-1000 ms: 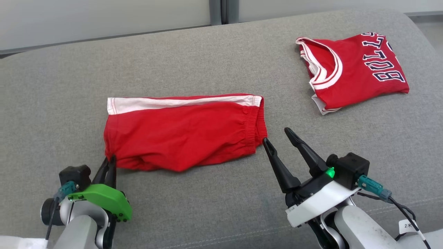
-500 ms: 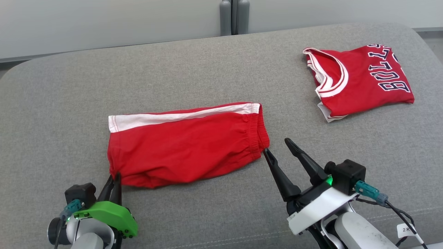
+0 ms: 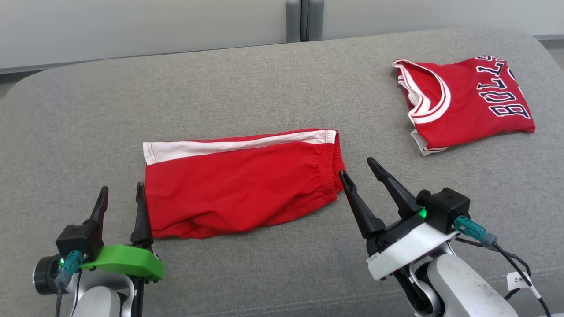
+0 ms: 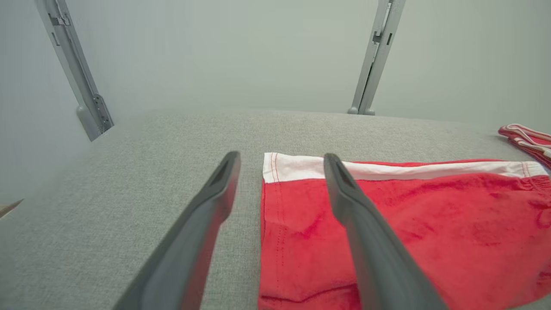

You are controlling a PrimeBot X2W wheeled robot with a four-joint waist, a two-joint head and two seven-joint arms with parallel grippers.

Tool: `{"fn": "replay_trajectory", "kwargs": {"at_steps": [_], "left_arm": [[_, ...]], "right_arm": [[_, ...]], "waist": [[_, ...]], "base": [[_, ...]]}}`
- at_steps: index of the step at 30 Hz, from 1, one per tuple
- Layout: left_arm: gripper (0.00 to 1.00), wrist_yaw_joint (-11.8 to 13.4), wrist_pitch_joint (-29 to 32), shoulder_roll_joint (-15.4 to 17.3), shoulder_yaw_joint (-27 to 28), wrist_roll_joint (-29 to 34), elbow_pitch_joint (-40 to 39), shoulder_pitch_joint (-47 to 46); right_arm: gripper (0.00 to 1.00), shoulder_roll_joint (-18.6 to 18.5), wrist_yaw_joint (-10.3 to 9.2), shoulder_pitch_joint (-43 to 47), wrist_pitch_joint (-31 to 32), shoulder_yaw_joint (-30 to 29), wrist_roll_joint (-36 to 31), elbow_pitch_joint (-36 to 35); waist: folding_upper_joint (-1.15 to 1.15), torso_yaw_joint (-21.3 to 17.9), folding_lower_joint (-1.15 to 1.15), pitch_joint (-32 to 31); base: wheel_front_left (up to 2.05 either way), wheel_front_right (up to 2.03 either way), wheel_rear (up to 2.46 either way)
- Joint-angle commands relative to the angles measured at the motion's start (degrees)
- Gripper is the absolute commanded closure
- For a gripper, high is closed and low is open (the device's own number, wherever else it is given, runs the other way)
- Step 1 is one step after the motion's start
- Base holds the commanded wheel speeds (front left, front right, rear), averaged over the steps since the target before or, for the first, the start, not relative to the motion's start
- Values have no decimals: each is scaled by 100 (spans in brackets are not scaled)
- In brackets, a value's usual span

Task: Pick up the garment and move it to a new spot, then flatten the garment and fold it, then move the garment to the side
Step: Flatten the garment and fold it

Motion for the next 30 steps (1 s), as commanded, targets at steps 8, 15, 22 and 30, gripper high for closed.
{"fn": "replay_trajectory", "kwargs": {"at_steps": [8, 15, 22, 30], "left_arm": [[0, 168, -7, -82, 558, 678, -883, 486], [0, 245, -7, -148, 833, 910, -1234, 1028], [0, 132, -7, -148, 788, 1065, -1323, 1520], [0, 61, -7, -3, 815, 1052, -1338, 1841]], "right_arm": [[0, 76, 0, 146, -18, -602, -389, 165], [0, 116, 0, 396, -18, -1012, -578, 217], [0, 158, 0, 694, -18, -1279, -864, 346], [0, 150, 0, 814, -18, -1399, -966, 635]], "waist": [[0, 173, 0, -150], [0, 193, 0, -328], [0, 176, 0, -551], [0, 165, 0, -654]], "base": [[0, 0, 0], [0, 0, 0], [0, 0, 0], [0, 0, 0]]}}
